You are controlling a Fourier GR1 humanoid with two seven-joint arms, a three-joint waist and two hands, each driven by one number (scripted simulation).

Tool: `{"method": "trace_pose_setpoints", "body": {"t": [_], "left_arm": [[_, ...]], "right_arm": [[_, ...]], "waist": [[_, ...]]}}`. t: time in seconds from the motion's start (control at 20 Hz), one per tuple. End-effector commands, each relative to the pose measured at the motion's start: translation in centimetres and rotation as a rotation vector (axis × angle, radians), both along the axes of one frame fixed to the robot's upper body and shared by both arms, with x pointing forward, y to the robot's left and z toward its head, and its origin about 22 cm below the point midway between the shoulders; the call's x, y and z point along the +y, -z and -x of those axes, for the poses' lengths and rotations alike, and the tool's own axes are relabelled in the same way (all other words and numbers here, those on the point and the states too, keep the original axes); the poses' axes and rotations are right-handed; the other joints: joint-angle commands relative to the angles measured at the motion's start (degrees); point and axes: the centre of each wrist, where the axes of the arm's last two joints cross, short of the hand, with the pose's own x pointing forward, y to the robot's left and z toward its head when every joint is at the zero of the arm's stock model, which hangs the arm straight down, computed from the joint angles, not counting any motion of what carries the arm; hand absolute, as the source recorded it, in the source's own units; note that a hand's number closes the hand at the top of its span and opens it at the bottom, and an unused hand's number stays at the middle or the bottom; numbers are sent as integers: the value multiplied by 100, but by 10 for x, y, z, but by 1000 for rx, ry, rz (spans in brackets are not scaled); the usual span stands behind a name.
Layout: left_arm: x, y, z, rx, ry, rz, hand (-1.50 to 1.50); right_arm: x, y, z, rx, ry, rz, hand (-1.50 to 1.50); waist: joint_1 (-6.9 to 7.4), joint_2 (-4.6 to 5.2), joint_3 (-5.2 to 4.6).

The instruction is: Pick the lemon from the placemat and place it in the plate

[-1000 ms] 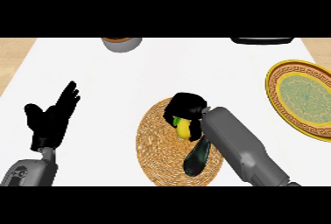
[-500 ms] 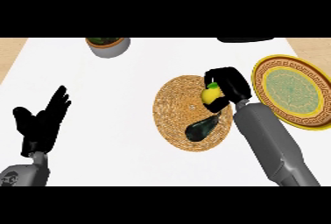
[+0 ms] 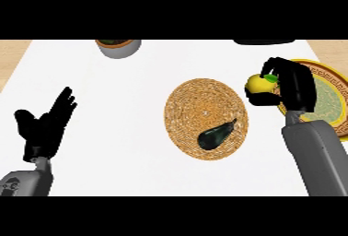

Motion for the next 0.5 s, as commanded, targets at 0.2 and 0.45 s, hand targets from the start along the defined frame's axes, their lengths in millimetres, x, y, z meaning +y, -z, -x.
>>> {"method": "trace_pose_setpoints", "body": {"t": [0.2,0.45], "left_arm": [[-8,8,-1,-20,34,4,0],[-3,-4,-2,-19,60,-2,0]], "right_arm": [[-86,-16,39,-28,226,-113,150],[-151,-27,38,-3,272,-134,150]], "waist": [[282,94,7],[346,103,10]]}}
